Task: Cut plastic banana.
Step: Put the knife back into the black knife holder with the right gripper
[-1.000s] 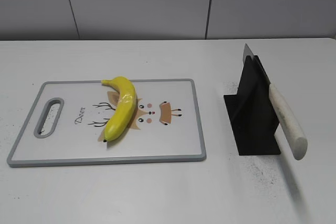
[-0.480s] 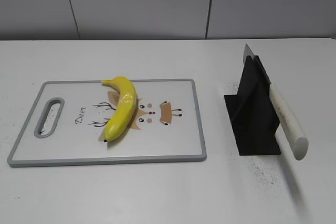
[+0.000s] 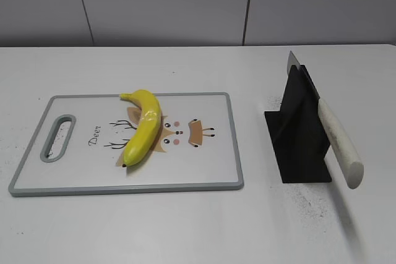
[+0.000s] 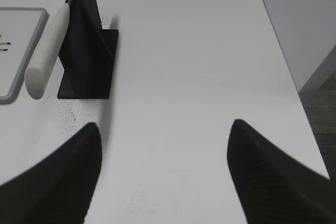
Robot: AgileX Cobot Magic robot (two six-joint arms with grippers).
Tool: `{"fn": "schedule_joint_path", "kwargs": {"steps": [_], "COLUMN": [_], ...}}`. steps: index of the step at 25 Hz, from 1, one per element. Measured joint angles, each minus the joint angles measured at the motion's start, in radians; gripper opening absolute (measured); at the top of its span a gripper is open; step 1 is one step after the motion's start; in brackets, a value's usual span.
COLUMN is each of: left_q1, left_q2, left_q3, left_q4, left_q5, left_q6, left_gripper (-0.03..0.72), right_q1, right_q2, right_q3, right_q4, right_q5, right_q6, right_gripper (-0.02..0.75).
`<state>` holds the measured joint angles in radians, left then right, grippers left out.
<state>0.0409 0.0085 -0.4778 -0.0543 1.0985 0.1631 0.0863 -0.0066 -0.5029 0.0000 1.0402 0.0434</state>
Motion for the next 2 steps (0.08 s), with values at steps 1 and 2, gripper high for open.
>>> {"fn": "schedule_joint_path", "kwargs": {"steps": [1, 2], "left_q1": [0.0, 0.0], "left_q2": [-0.004, -0.007], "left_q3": [0.0, 0.0], "left_q4": [0.0, 0.0], "left_q5": [0.0, 0.0], "left_q6": [0.0, 0.0], "left_gripper": [0.499, 0.499], "right_q1": [0.0, 0.0], "right_q2": [0.0, 0.0], "right_q3": [0.0, 0.0], "right_q4": [0.0, 0.0], "right_q5": [0.0, 0.0], "right_q6": [0.0, 0.0], "right_gripper": [0.565, 0.565]}}
